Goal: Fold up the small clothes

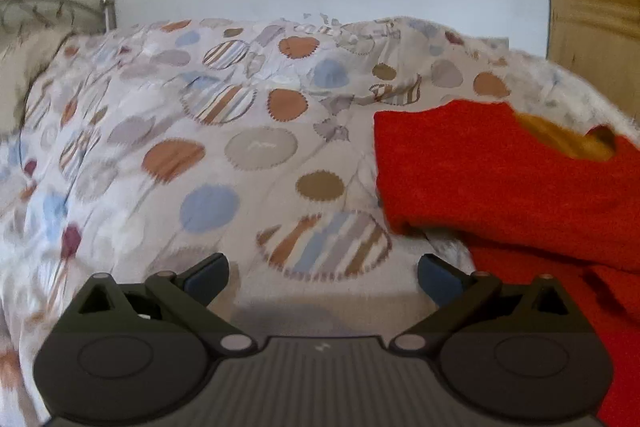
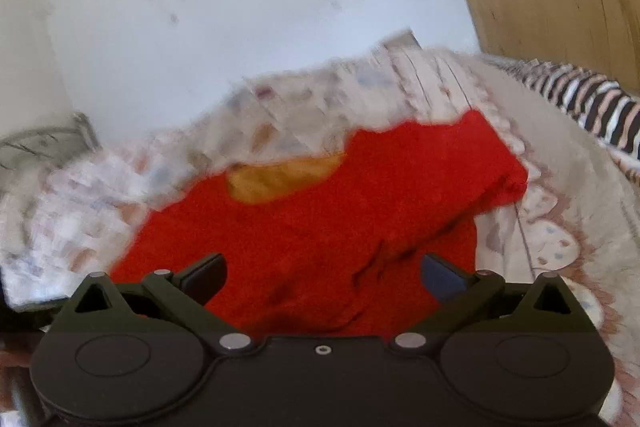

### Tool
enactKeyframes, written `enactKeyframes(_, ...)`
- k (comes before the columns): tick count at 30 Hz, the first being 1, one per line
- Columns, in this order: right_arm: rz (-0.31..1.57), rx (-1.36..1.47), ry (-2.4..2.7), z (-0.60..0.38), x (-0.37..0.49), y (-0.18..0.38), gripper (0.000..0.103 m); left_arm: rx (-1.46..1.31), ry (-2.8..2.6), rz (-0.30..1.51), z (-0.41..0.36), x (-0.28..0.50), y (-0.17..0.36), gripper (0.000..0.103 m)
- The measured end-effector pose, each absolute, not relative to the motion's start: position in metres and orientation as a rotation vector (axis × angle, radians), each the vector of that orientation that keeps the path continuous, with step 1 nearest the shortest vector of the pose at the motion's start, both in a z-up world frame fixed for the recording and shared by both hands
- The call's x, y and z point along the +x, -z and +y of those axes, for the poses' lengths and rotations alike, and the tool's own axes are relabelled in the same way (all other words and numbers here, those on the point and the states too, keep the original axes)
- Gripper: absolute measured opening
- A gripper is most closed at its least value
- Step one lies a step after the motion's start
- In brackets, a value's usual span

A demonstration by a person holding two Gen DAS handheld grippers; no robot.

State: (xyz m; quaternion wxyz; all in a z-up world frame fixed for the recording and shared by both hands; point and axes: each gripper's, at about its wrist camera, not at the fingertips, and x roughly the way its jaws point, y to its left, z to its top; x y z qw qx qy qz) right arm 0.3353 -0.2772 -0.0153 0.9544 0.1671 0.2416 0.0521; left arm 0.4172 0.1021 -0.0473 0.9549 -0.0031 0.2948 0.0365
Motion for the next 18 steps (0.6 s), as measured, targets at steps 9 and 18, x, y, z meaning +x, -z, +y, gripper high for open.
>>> enactKeyframes(9, 0.543, 0.140, -0.097, -0.288, 0.242, 0.020, 0.102, -0.129, 0.158, 0.601, 0.101, 0.314, 0.035, 0.103)
enactKeyframes(18, 0.587, 0.233, -0.040, -0.287, 0.232, 0.030, 0.051, -0.142, 0.289, 0.729, 0.072, 0.305, 0.053, 0.086)
